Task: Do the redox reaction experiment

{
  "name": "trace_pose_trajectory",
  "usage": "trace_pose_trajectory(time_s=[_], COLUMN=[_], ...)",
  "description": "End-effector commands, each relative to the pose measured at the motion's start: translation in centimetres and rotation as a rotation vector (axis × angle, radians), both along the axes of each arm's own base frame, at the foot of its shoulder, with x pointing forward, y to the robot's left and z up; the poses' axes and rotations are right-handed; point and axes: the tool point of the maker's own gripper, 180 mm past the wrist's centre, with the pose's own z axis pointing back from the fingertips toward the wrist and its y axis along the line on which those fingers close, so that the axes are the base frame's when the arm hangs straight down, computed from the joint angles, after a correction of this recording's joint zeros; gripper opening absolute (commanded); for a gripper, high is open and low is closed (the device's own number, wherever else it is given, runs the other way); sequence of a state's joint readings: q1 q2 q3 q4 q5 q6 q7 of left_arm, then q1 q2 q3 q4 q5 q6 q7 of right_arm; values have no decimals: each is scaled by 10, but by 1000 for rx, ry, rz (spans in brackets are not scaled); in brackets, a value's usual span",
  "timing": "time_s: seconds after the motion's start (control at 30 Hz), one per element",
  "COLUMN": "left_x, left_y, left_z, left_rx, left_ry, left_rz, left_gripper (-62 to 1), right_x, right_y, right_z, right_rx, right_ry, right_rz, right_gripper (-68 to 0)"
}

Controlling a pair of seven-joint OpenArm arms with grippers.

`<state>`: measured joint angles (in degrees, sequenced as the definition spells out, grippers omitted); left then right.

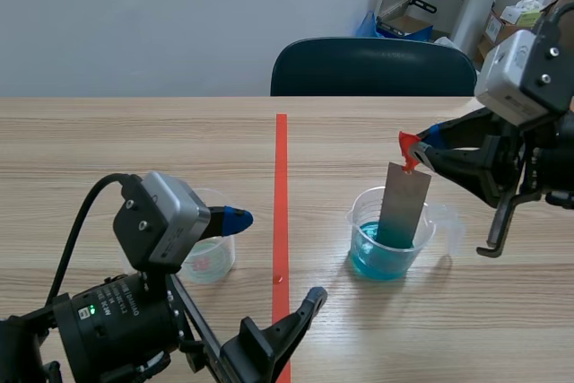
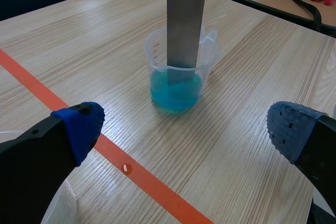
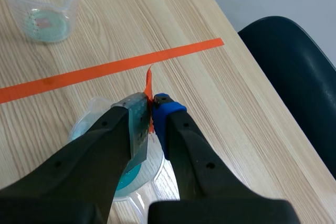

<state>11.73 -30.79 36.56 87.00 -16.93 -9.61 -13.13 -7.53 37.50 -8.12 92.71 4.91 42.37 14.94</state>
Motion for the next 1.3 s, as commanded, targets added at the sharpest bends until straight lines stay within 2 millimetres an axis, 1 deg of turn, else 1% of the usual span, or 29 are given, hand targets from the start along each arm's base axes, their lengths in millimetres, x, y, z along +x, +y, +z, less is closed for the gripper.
trace_pose_trajectory(time_s=[0.0, 0.2, 1.27], left_x=[4, 4, 4], left_y=[-2, -2, -2], left_z=[10, 10, 10], left_rx=[-27, -27, -27], left_ry=[-26, -26, -26], left_rz=[3, 3, 3], left_gripper=[14, 14, 14], right_x=[0, 0, 0], right_y=[2, 2, 4], right_z=[6, 1, 1], right_rx=[9, -5, 1], right_ry=[-14, -14, -15], right_rz=[19, 17, 16], right_gripper=[-667, -667, -667])
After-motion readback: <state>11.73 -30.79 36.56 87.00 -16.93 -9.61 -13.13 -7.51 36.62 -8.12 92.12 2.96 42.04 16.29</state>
